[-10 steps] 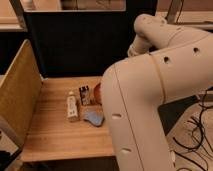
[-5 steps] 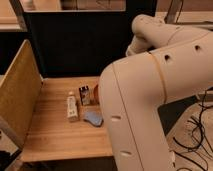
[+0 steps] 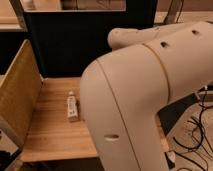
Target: Knock the eraser over
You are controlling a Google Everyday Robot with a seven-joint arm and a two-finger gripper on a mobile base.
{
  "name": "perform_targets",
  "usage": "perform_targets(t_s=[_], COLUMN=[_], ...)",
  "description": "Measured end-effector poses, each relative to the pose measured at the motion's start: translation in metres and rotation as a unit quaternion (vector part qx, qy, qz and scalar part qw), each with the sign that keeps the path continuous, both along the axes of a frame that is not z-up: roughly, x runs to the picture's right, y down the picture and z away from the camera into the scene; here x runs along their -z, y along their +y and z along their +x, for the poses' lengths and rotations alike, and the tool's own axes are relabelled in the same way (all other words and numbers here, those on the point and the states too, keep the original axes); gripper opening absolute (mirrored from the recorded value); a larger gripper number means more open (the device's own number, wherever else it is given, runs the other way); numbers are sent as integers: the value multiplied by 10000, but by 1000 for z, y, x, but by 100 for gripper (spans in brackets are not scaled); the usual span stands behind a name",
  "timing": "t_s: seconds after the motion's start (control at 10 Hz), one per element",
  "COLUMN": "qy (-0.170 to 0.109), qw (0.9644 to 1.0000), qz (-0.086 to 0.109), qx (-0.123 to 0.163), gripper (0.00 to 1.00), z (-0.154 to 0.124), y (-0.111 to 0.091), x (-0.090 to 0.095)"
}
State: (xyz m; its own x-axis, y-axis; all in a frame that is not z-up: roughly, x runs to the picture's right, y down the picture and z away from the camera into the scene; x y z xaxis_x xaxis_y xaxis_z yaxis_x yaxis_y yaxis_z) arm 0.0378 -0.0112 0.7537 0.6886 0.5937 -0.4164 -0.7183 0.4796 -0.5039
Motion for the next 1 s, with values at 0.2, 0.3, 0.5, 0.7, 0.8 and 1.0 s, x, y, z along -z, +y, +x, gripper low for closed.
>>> perform_targets(t_s=[0.2,0.3,0.5,0.7,0.8,1.0], qy=[-224,-316,-279,-244,-154,-318], qw=[9991,9985,9986,9986,9988,9967], qz=[-250,-329,-321,-337,-387,-615], qx=[251,299,310,314,261,425], gripper=[0,0,0,0,0,0], z=[-33,-46,-40,-38,-25,-32], y=[27,34,33,33,34,48], x=[-3,-3,-3,-3,-3,-10])
